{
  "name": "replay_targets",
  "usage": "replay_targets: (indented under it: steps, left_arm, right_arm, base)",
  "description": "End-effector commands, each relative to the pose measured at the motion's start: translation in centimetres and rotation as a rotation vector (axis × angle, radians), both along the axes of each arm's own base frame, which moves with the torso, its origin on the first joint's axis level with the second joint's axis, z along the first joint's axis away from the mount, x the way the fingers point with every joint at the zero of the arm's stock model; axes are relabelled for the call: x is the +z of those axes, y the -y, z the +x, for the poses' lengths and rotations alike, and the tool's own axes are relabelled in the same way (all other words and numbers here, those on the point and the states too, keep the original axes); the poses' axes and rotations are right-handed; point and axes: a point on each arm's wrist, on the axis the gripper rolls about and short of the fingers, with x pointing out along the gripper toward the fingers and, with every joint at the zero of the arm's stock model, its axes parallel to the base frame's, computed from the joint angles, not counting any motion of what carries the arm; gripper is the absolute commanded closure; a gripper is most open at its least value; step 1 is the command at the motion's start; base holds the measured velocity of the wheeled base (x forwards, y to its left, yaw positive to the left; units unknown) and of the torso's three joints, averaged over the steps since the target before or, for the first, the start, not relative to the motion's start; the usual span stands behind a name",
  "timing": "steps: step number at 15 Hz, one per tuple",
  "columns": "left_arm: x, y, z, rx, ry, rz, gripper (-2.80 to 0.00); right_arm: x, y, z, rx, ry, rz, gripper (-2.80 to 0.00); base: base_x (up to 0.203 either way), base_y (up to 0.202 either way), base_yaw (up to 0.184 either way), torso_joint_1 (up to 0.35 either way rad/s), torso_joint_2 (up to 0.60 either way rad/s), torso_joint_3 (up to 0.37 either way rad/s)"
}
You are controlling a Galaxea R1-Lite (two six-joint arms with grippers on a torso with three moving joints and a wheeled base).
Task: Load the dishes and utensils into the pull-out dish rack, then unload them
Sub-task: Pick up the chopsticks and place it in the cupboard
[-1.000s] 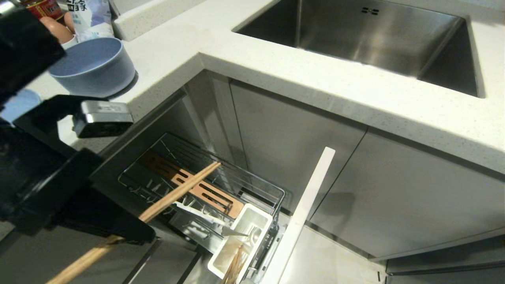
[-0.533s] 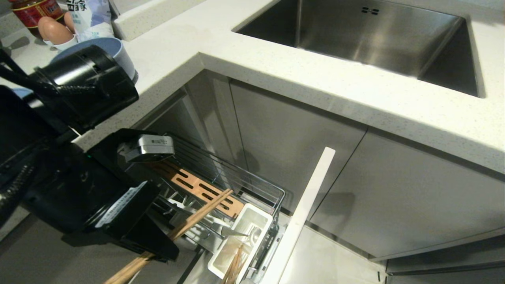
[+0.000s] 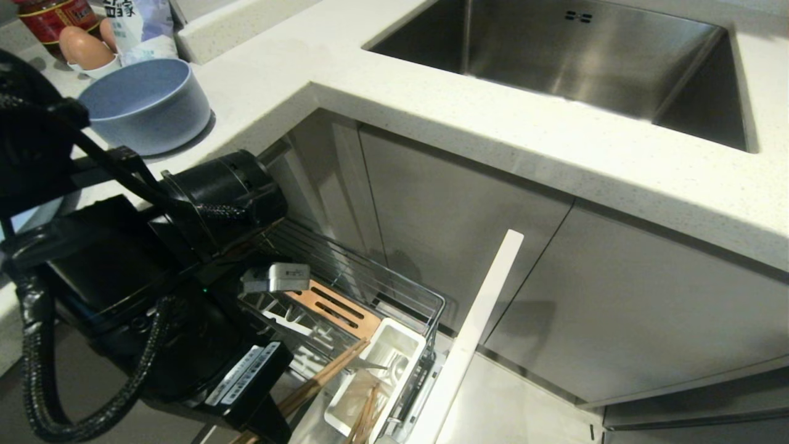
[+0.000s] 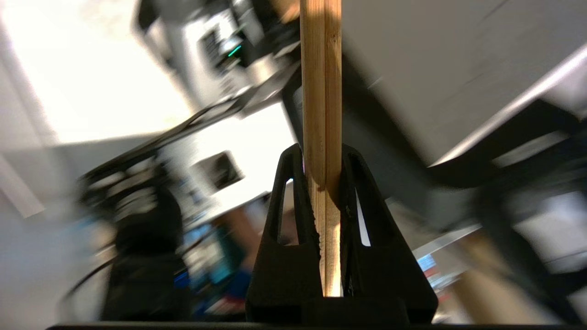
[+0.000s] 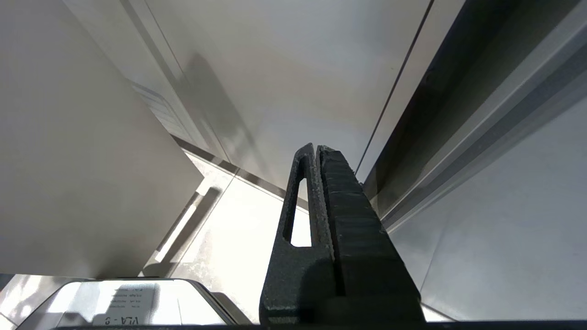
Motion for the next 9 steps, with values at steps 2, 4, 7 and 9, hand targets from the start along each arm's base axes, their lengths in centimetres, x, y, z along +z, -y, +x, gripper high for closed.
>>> replay_targets:
  steps: [2,4,7,9]
  left_arm:
    - [-1.0,0.5,0.1,-0.029,-0.042,0.050,0.00]
    - [-1.9,0.7,0.3,-0.034,-0.050,0.101,0.00]
    - [-3.0,1.4,0.2,-0.063,-0.052,0.188,0.00]
    - [-3.8,1.7,0.1,-0.078,-0.041,0.244,0.00]
  right_arm:
    - [0.0,0.0,0.0,0.000,0.000,0.000,0.00]
    - [0.0,0.0,0.0,0.000,-0.001,0.000,0.00]
    - [0.0,0.0,0.0,0.000,0.000,0.000,0.00]
    - [0.0,0.0,0.0,0.000,0.000,0.000,0.00]
  base:
    - [0.000,0.000,0.000,0.000,0.00,0.000]
    - [0.000,0.000,0.000,0.000,0.00,0.000]
    - [0.000,0.000,0.000,0.000,0.00,0.000]
    - [0.000,0.000,0.000,0.000,0.00,0.000]
